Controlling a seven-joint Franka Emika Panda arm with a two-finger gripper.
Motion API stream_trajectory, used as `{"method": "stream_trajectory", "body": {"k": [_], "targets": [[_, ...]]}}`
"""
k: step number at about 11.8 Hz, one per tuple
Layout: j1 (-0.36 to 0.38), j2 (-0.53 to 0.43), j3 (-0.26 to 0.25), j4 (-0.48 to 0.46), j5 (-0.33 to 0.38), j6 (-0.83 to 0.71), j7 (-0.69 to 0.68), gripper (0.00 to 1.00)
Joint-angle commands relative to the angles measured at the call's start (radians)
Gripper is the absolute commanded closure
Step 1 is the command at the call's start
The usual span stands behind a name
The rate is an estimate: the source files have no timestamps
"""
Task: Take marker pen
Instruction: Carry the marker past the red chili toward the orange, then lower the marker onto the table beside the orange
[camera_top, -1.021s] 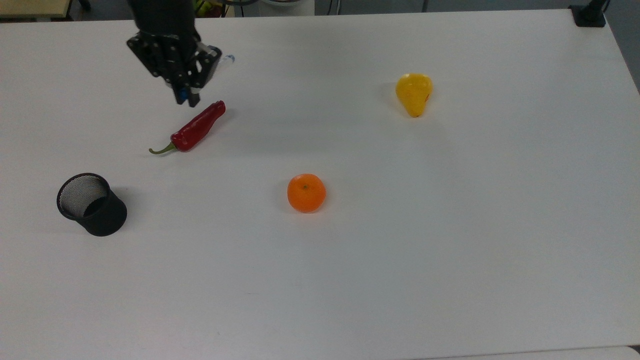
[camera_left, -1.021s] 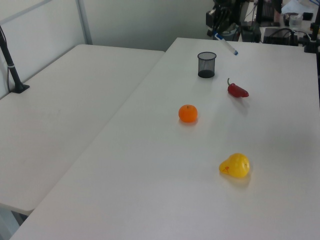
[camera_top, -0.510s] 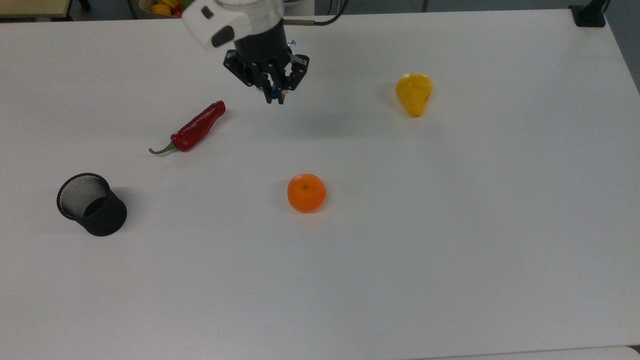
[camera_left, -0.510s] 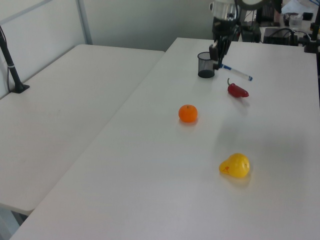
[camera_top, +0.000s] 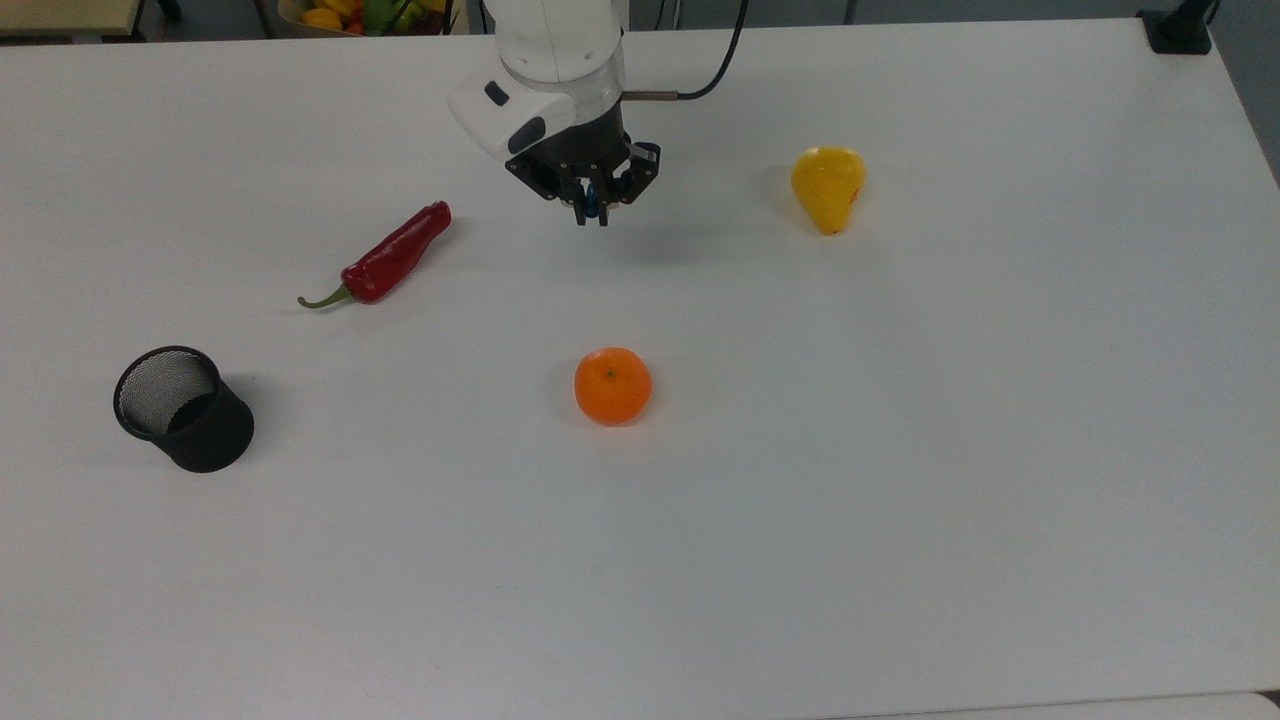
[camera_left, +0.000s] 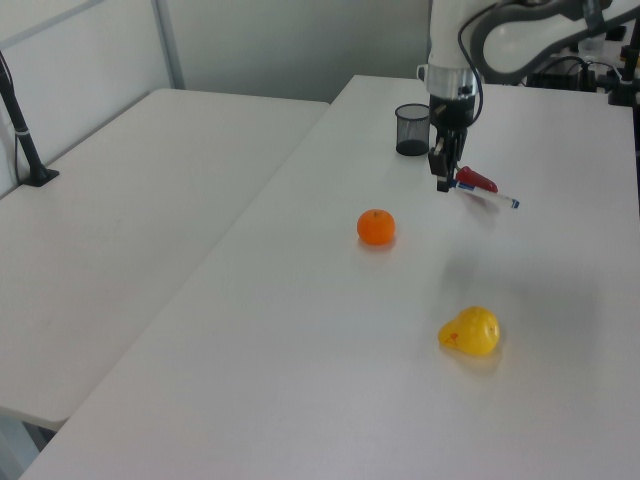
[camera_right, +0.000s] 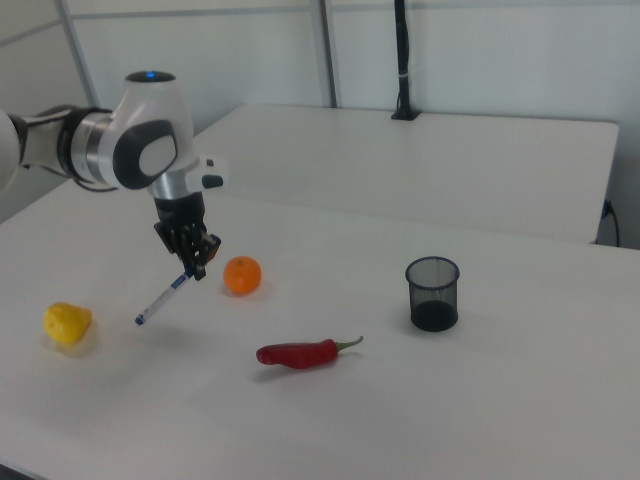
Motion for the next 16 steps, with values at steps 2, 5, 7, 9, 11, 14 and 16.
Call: {"method": "stream_trajectory", "body": {"k": [2, 5, 7, 9, 11, 14, 16], "targets": [[0.013, -0.013, 0.009, -0.166, -0.04, 0.202, -0.016, 1.0], [0.016, 0.013, 0.009, -0.235, -0.04, 0.343, -0.018, 1.0], [0.018, 0.048, 0.009, -0.235, -0.039, 0.373, -0.016, 1.0], [0.018, 0.065, 0.009, -0.235, -0.04, 0.414, -0.016, 1.0], [0.018, 0.075, 0.009, -0.232, -0.04, 0.428, -0.016, 0.95], [0.018, 0.073, 0.009, -0.231, -0.04, 0.427, -0.014, 0.69], [0.018, 0.073, 0.009, -0.229, -0.04, 0.425, -0.016, 0.56]]}}
